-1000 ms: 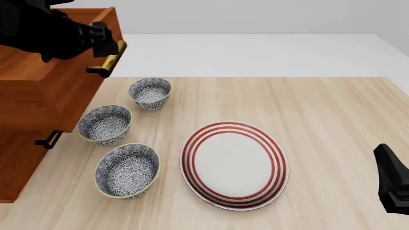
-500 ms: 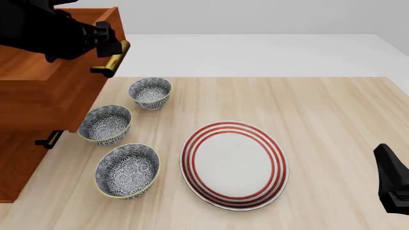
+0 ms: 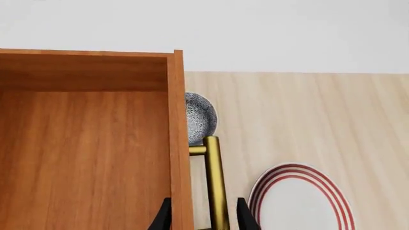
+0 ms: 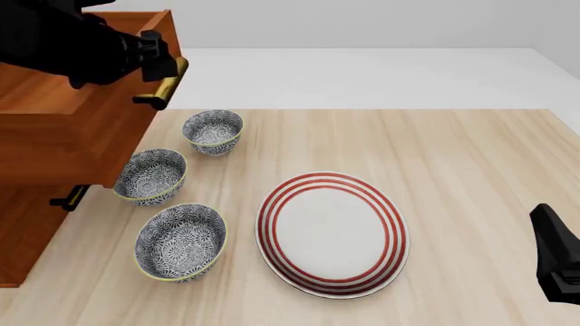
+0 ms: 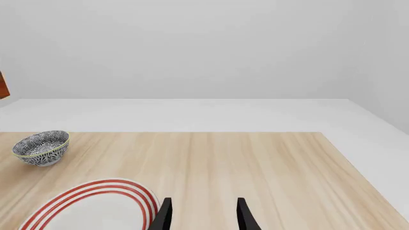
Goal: Open the top drawer of the cabinet.
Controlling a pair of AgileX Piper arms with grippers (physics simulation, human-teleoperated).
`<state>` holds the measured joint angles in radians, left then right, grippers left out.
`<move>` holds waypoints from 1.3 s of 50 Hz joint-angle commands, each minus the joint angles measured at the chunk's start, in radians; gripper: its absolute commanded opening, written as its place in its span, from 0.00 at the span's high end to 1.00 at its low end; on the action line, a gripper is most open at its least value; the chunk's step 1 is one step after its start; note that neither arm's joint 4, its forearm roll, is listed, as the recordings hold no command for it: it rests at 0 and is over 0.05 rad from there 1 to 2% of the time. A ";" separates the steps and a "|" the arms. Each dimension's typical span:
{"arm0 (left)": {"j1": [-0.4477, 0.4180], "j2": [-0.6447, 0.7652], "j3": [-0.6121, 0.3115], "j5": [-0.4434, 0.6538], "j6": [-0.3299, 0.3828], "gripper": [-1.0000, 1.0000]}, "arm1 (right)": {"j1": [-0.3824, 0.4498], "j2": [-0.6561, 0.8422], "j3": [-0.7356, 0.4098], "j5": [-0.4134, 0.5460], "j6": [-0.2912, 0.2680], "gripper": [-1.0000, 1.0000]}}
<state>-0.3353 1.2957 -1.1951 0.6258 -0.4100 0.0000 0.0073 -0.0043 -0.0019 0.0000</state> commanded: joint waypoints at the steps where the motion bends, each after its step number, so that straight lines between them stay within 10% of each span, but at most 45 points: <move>1: -0.048 0.119 0.127 -0.032 0.135 0.00 | 0.000 0.000 0.000 0.000 0.000 0.00; 50: -0.093 0.138 0.116 -0.035 0.115 0.00 | 0.000 0.000 0.000 0.000 0.000 0.00; 65: -0.083 0.072 -0.009 0.057 0.115 0.00 | 0.000 0.000 0.000 0.000 0.000 0.00</move>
<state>-0.3513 1.3112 -1.2186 0.6516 -0.3618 0.0000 0.0073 -0.0043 -0.0019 0.0000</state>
